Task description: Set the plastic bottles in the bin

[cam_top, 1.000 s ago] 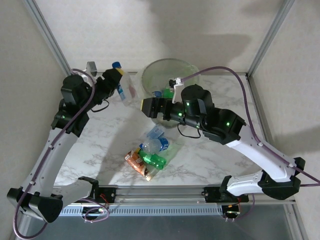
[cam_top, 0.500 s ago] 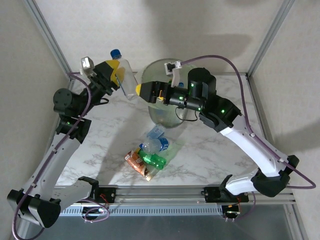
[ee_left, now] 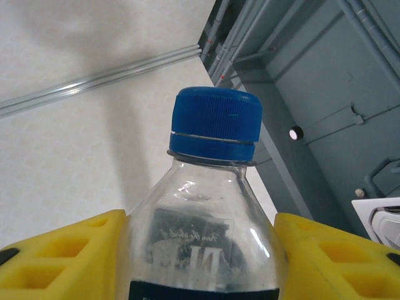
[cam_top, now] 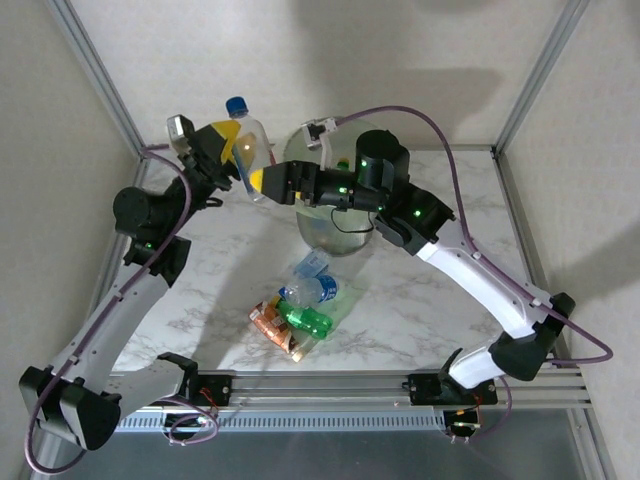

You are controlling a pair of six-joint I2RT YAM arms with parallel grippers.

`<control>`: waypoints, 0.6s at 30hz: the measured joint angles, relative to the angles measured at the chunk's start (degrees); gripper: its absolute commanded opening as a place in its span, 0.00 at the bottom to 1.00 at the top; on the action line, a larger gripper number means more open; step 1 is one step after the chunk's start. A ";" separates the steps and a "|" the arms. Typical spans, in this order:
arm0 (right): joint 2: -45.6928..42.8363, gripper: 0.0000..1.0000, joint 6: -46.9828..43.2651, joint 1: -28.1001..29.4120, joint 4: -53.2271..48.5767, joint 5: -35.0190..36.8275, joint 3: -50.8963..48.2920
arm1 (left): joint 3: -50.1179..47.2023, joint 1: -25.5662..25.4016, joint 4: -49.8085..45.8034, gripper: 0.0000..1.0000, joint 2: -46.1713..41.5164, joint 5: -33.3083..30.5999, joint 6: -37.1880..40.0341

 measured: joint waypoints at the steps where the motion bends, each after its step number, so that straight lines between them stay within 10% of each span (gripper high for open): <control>1: 0.09 0.85 0.00 -0.04 0.09 -0.22 0.09 | -0.02 -0.22 0.11 0.56 0.20 -0.02 -0.11; 9: 0.20 0.67 0.26 -0.04 1.25 -1.01 0.63 | -0.07 -0.61 1.73 0.59 0.94 -0.17 -0.11; 18: 0.20 0.58 -0.46 -0.87 -0.94 2.16 0.92 | -0.42 -0.87 0.85 0.98 1.33 -1.42 1.77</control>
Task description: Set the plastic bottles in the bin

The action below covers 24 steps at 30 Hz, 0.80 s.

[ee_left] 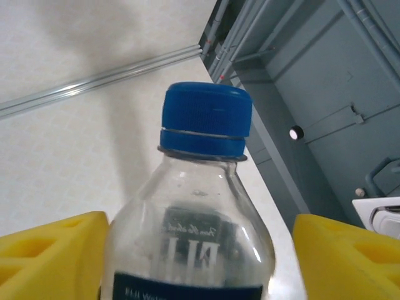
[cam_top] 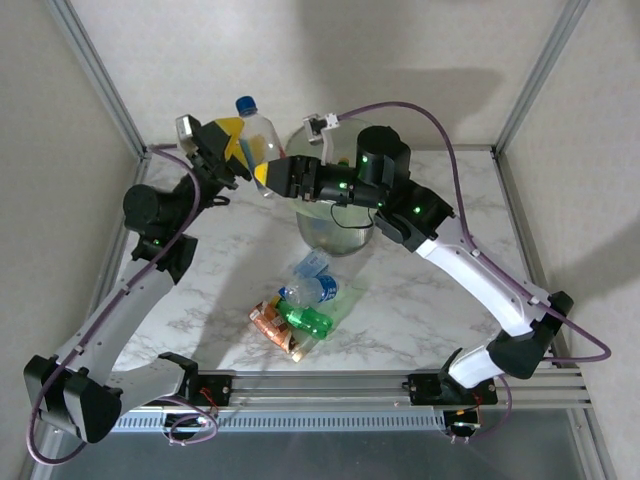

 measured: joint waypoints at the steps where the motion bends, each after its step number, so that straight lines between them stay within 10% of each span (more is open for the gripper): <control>1: 0.00 0.58 -0.09 -0.09 -0.76 0.59 0.22 | -0.02 -0.04 -0.48 1.00 0.00 -0.07 0.26; 24: 7.56 0.56 -12.96 -5.03 -35.65 34.45 19.21 | 11.41 0.42 -44.26 0.99 -4.07 -16.17 29.07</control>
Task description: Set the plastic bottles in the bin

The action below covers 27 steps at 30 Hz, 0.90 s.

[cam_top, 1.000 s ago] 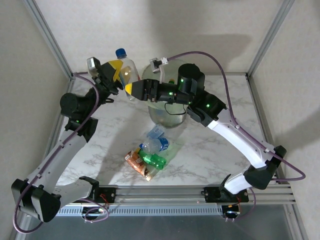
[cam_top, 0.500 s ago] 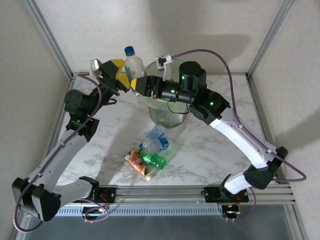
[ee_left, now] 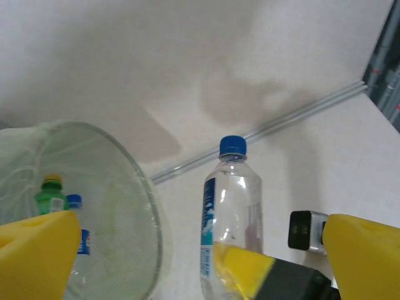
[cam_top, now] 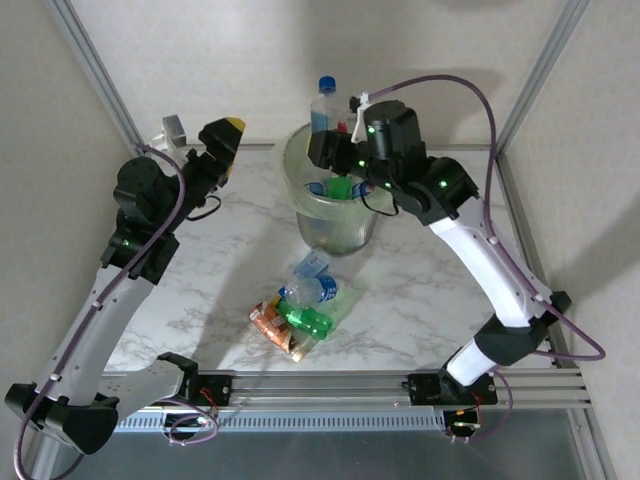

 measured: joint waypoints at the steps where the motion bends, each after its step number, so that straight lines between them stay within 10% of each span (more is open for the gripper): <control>1: 0.61 0.56 -0.28 0.00 -0.83 0.83 0.00 | -0.55 0.02 -0.79 1.00 -0.44 -0.57 0.33; 27: 13.94 0.83 -4.44 0.26 -7.56 12.11 6.64 | -3.98 0.68 -17.73 0.95 -4.20 -4.70 7.37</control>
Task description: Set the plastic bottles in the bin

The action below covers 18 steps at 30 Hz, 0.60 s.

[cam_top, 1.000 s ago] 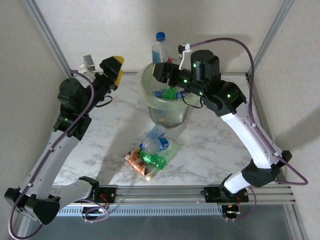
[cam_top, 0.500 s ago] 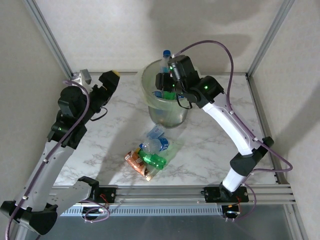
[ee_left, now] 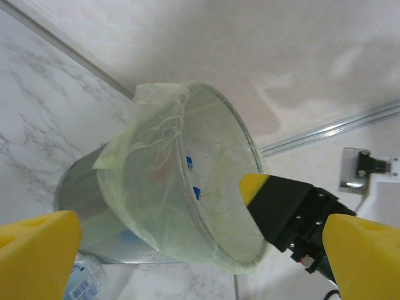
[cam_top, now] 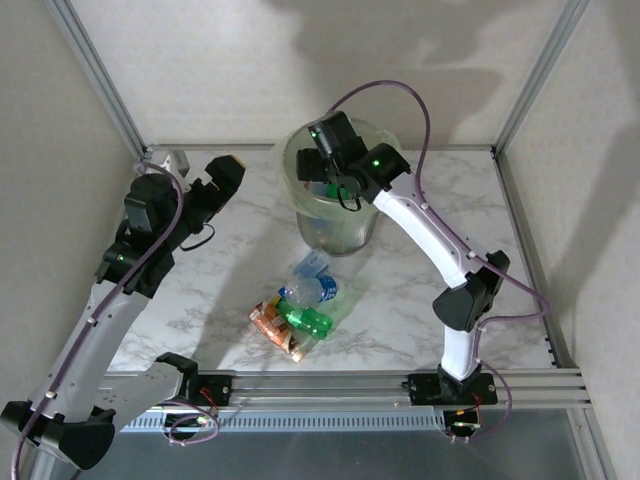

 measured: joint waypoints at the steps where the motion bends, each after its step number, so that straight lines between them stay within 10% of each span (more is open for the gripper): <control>1: -0.46 0.83 0.02 0.28 -0.17 0.13 0.00 | -0.11 0.00 -0.22 0.93 0.00 0.09 0.46; 18: -24.28 0.87 9.35 12.63 0.13 3.45 -20.06 | -16.59 -10.25 -10.86 0.89 -5.73 6.25 7.08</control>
